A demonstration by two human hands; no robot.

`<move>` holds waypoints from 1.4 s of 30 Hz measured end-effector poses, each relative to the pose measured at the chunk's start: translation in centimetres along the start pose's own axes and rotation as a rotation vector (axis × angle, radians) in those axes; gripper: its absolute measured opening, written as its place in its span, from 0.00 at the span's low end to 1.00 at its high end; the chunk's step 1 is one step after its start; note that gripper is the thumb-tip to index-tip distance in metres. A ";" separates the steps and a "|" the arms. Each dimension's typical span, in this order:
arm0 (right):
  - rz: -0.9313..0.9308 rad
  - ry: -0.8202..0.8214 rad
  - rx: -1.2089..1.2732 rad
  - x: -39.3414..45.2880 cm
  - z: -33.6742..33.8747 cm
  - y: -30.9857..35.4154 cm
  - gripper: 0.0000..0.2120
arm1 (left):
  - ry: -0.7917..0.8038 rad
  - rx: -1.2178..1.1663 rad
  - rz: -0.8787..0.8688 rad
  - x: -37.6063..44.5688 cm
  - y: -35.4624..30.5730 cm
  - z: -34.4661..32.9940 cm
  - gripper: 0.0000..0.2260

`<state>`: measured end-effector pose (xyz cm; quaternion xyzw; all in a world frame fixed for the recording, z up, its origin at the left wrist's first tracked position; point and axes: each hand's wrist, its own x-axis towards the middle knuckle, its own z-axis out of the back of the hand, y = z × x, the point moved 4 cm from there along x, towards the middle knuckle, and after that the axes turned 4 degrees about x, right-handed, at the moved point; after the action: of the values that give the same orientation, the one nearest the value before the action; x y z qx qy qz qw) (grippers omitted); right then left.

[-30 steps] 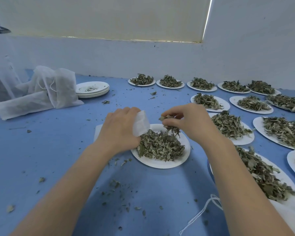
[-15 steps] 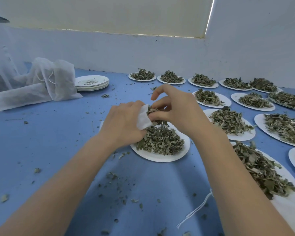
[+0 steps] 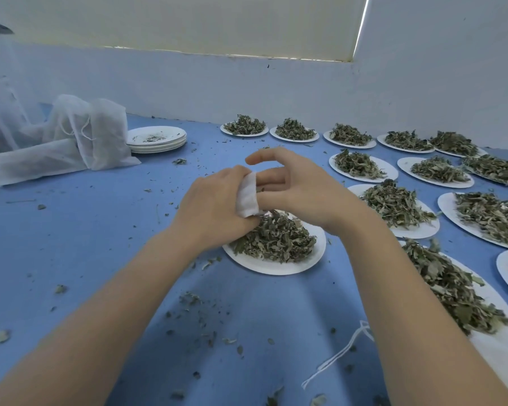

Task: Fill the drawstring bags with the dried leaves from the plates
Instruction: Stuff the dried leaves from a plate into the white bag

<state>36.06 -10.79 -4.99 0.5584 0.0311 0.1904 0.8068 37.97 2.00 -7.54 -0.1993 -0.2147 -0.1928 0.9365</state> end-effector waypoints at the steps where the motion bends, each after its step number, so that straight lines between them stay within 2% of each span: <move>1: -0.010 0.030 0.029 -0.1 0.1 0.0 0.22 | 0.001 -0.005 0.009 0.0 0.2 0.0 0.25; 4: -0.003 0.041 0.038 -0.2 0.2 0.2 0.21 | -0.011 -0.028 0.019 -0.1 0.4 0.2 0.23; 10: 0.059 -0.274 -0.053 0.3 0.3 -0.2 0.14 | -0.058 -0.036 -0.035 -0.1 0.1 0.2 0.22; 12: 0.072 -0.313 -0.117 0.4 -0.1 -0.2 0.12 | -0.081 -0.043 -0.041 -0.1 -0.2 0.3 0.19; 16: 0.039 -0.132 -0.068 0.4 -1.0 -0.1 0.09 | -0.071 -0.076 -0.027 -0.1 -0.1 0.5 0.17; 19: 0.032 -0.047 0.005 0.2 -0.6 0.2 0.13 | -0.032 -0.063 -0.046 0.0 0.2 0.8 0.19; 21: 0.044 -0.083 0.019 0.1 -0.1 0.3 0.16 | -0.002 -0.036 -0.078 0.0 0.4 1.0 0.25; 24: 0.049 -0.132 0.042 0.1 0.2 0.0 0.17 | 0.049 -0.058 -0.075 -0.1 1.1 1.5 0.27; 29: 0.049 -0.053 -0.022 0.1 0.2 -0.8 0.13 | 0.086 -0.126 0.021 -0.1 2.9 2.2 0.22; 32: 0.064 -0.170 -0.019 0.4 0.3 -1.7 0.10 | 0.076 -0.077 0.036 0.0 4.0 2.5 0.20; 34: 0.029 -0.263 -0.129 0.5 0.2 -2.3 0.07 | 0.075 -0.032 0.050 0.0 4.9 2.4 0.20; 36: -0.025 -0.197 -0.377 0.6 -0.5 -2.9 0.05 | 0.080 -0.019 0.071 0.1 5.6 2.2 0.19; 40: -0.106 0.014 -0.607 0.7 -2.6 -3.5 0.20 | 0.100 -0.031 0.096 -0.1 6.3 1.7 0.19; 42: -0.081 0.033 -0.711 1.0 -3.0 -3.5 0.21 | 0.112 -0.039 0.091 -0.1 6.5 1.4 0.20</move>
<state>37.12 -8.86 -9.10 0.2379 -0.0021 0.1662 0.9570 40.29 8.18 -8.29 -0.2162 -0.1490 -0.1648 0.9507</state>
